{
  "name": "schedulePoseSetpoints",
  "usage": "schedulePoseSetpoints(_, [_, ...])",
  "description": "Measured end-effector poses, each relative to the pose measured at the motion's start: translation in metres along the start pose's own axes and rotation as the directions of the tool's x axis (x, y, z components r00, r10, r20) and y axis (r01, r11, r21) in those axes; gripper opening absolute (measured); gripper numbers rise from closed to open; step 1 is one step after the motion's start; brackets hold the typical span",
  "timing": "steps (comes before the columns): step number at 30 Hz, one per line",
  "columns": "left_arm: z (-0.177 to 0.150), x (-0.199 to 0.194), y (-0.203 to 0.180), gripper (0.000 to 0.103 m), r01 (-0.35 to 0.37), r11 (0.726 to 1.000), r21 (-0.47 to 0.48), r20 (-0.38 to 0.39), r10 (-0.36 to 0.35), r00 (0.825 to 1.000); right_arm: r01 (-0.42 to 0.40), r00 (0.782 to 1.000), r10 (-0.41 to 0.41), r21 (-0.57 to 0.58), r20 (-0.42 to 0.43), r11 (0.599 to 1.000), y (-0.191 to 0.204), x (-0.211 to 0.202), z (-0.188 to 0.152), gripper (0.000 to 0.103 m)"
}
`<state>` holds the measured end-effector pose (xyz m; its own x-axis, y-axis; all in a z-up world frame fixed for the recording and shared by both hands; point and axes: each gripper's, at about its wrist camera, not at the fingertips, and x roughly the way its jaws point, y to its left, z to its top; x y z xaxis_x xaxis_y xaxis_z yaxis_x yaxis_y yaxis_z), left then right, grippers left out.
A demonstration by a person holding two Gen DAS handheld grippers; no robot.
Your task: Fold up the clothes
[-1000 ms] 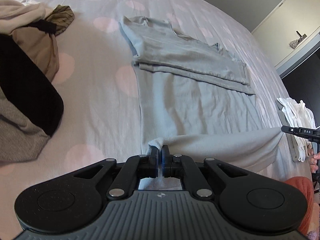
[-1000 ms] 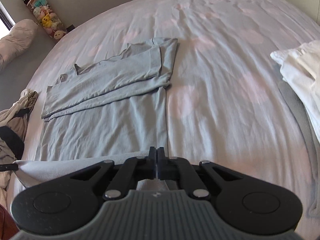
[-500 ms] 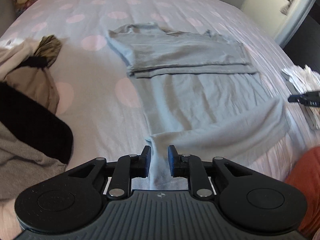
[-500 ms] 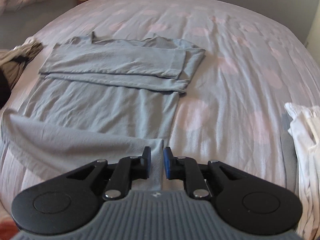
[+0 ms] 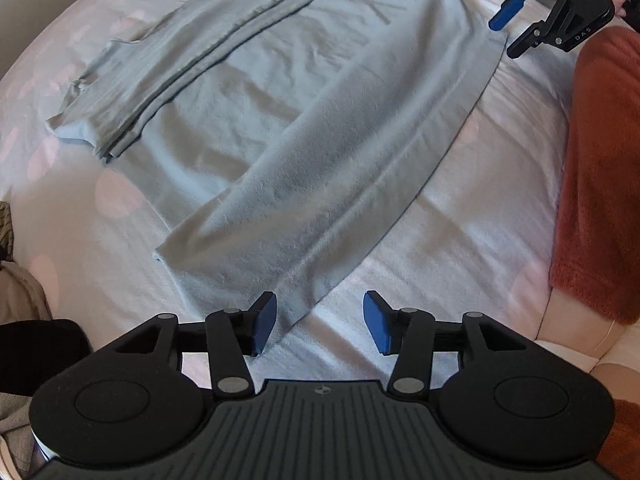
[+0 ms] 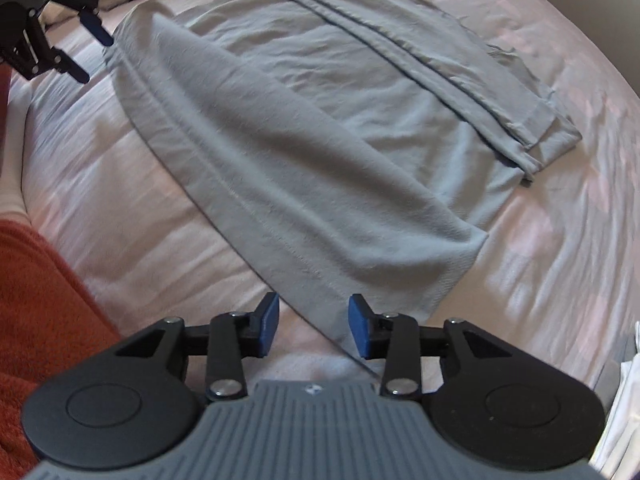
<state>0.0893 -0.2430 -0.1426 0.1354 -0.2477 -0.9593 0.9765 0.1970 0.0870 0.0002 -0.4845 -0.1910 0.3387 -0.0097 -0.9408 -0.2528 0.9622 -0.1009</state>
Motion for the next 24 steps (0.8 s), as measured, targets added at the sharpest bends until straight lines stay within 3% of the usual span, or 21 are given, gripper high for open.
schedulePoseSetpoints(5, [-0.006,0.015,0.003,0.049,-0.034,0.999,0.025,-0.045,0.035,0.998,0.029,0.997,-0.039,-0.143,-0.063,0.989,0.012,0.021,-0.002,0.06])
schedulePoseSetpoints(10, [-0.012,0.025,0.006,0.053,-0.033,0.999,0.043,-0.04,0.035,0.999,0.059,0.997,-0.068,-0.213,-0.035,0.975,0.02,0.03,-0.009,0.064])
schedulePoseSetpoints(15, [-0.01,0.029,0.013,0.061,-0.016,0.999,0.051,-0.016,0.016,1.0,0.03,0.999,-0.032,-0.193,-0.007,0.981,0.011,0.029,-0.013,0.064])
schedulePoseSetpoints(19, [-0.009,0.03,0.02,0.061,0.006,0.999,0.035,-0.002,-0.006,1.0,0.022,1.0,-0.021,-0.181,0.01,0.983,0.006,0.027,-0.016,0.062])
schedulePoseSetpoints(22, [-0.009,0.027,0.025,0.05,-0.002,1.0,0.016,0.003,0.002,1.0,0.041,0.999,-0.039,-0.189,0.016,0.981,0.006,0.024,-0.016,0.052])
schedulePoseSetpoints(24, [-0.009,0.024,0.029,0.028,-0.025,1.0,-0.013,0.01,0.025,1.0,0.068,0.998,-0.065,-0.2,0.02,0.977,0.007,0.021,-0.016,0.036])
